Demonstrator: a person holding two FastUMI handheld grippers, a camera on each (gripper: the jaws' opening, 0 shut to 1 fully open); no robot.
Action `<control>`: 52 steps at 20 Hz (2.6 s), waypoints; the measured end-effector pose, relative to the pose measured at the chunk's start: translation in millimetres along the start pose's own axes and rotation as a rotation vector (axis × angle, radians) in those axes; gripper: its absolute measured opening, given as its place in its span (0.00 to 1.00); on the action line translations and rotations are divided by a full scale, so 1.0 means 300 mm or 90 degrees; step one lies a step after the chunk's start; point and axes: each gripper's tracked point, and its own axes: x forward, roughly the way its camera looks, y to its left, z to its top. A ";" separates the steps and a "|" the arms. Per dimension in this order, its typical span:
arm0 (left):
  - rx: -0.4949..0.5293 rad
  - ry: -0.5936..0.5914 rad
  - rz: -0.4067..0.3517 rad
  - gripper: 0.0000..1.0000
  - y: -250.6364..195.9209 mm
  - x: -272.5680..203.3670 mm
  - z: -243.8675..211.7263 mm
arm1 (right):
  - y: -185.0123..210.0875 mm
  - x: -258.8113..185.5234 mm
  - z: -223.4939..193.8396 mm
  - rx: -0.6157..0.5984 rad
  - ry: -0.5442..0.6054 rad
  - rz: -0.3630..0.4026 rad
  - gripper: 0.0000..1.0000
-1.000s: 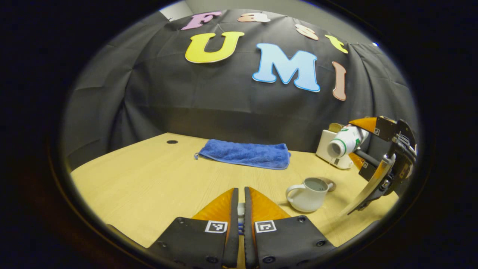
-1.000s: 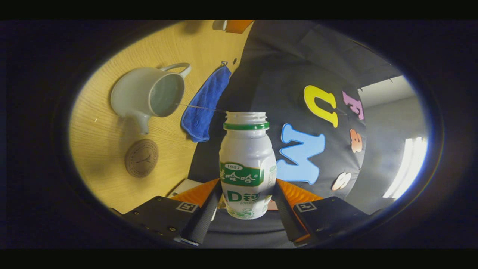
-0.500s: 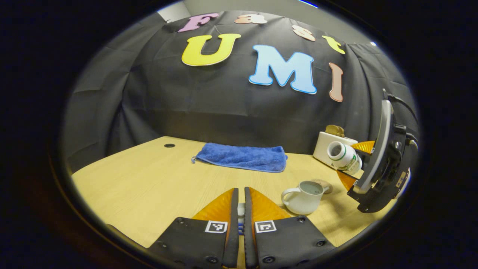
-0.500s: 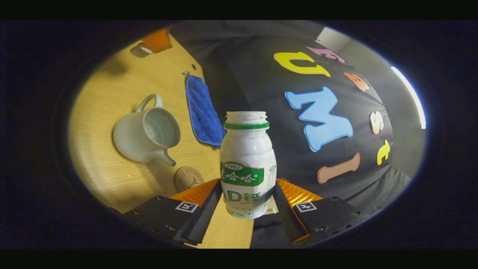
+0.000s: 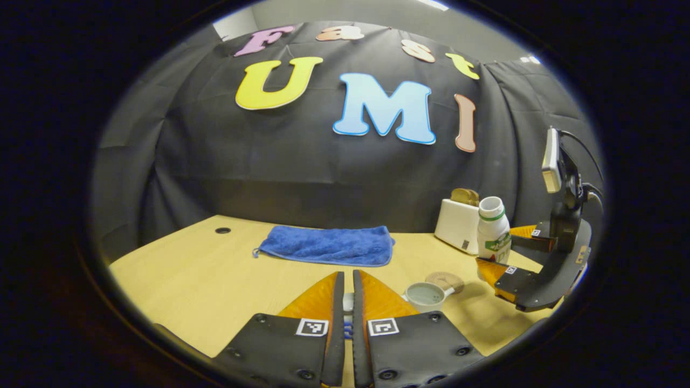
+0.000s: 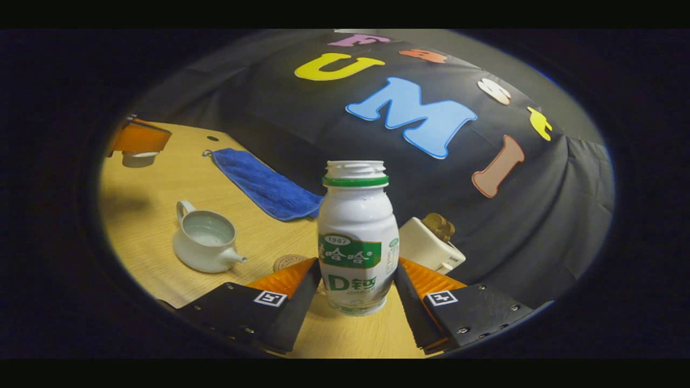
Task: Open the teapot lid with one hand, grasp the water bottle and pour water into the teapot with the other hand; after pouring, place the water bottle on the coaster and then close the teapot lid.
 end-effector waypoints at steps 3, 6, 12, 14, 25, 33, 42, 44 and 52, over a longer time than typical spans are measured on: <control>0.012 0.004 -0.015 0.17 -0.044 0.038 0.002 | 0.016 -0.011 -0.025 0.075 0.007 0.017 0.79; 0.011 0.010 -0.026 0.17 -0.089 0.077 -0.004 | 0.002 -0.018 -0.040 0.123 0.003 0.018 0.79; 0.023 0.012 -0.045 0.13 -0.204 0.149 -0.027 | -0.019 -0.022 -0.067 0.194 -0.011 0.021 0.79; 0.037 0.009 -0.049 0.17 -0.245 0.179 -0.035 | -0.019 -0.018 -0.076 0.213 -0.014 0.027 0.79; 0.071 0.019 -0.052 0.13 -0.355 0.254 -0.082 | -0.050 -0.042 -0.099 0.252 -0.023 0.036 0.79; 0.080 0.028 -0.052 0.12 -0.381 0.269 -0.110 | -0.052 -0.050 -0.094 0.257 -0.030 0.038 0.79; 0.086 0.030 -0.043 0.17 -0.381 0.270 -0.134 | -0.027 -0.043 -0.105 0.266 -0.024 0.052 0.79; 0.085 0.030 -0.043 0.19 -0.383 0.268 -0.137 | -0.023 -0.040 -0.106 0.267 -0.022 0.054 0.79; 0.065 0.017 -0.041 0.27 -0.369 0.237 -0.101 | -0.008 -0.028 -0.117 0.285 -0.018 0.065 0.79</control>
